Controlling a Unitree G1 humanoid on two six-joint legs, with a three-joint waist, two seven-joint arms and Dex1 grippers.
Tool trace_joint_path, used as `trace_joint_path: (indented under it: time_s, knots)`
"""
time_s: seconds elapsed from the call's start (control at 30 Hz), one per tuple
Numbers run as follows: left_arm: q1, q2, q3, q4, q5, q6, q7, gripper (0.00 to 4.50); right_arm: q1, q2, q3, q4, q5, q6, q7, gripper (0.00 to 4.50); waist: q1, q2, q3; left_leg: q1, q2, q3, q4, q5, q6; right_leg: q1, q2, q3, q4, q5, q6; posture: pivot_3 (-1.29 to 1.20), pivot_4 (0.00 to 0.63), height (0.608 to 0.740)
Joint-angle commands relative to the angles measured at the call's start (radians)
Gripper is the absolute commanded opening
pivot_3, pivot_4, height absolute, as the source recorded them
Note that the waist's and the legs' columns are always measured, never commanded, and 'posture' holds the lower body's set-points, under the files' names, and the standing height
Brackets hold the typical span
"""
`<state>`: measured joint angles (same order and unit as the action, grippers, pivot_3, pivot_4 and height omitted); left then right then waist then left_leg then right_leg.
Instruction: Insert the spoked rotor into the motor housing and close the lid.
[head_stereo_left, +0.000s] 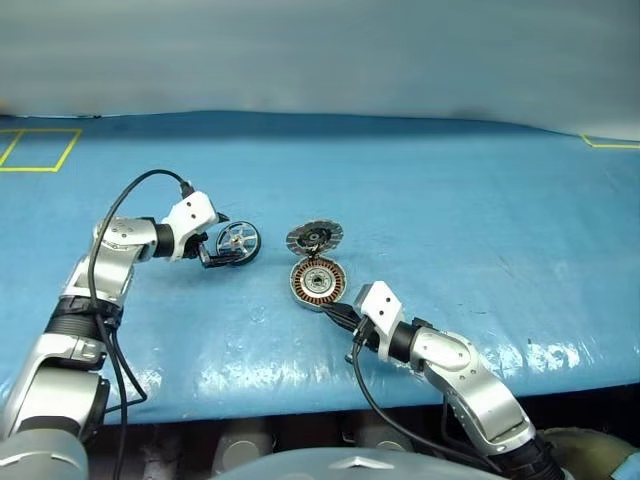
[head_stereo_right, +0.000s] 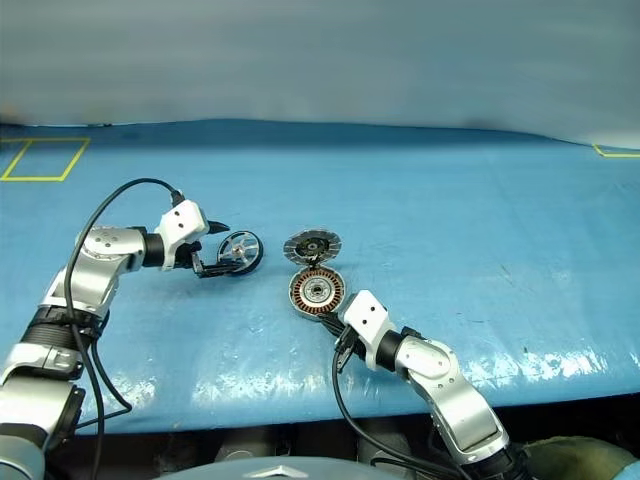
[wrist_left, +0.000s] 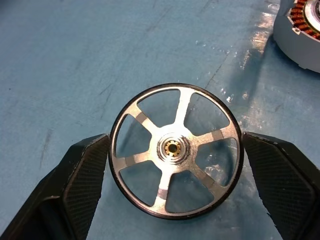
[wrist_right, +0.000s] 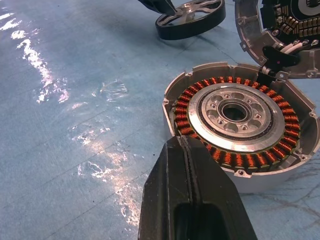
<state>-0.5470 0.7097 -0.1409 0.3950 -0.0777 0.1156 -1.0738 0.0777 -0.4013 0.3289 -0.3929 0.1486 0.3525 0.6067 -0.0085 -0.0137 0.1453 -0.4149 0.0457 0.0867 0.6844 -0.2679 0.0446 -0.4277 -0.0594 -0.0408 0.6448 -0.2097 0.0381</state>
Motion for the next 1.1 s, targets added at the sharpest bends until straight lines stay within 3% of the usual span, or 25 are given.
trace_joint_path:
  time_s: [0.03,0.13,0.5,1.1]
  knots:
    - [-0.026,0.007,0.016,0.003,0.002,-0.035,-0.012,3.92,-0.005,0.0,-0.001,-0.005,-0.007,-0.008,-0.004,0.0,0.0,0.0,0.0,0.0,0.0,0.0,0.0,0.0,0.0,0.0,0.0,0.0,0.0,0.0,0.0,0.0,0.15,0.74]
    - [-0.033,0.0,0.016,0.018,0.017,-0.047,0.014,2.96,-0.003,0.002,0.001,-0.003,-0.011,-0.007,-0.005,0.0,0.0,0.0,0.0,0.0,0.0,0.0,0.0,0.0,0.0,0.0,0.0,0.0,0.0,0.0,0.0,0.0,0.15,0.74]
    - [-0.029,0.002,-0.013,0.021,0.035,-0.053,-0.058,2.96,0.002,0.007,0.007,-0.003,-0.027,-0.003,-0.013,0.0,0.0,0.0,0.0,0.001,0.0,0.0,0.001,0.0,0.0,0.001,0.0,0.0,0.001,0.001,0.003,0.0,0.15,0.74]
    - [-0.059,-0.056,-0.038,0.145,0.096,-0.08,-0.023,2.96,0.028,-0.001,0.009,-0.018,-0.037,0.011,-0.03,0.0,0.002,-0.001,-0.001,0.001,0.0,-0.001,0.005,0.0,0.001,0.003,0.0,0.0,0.001,0.001,0.003,0.0,0.15,0.74]
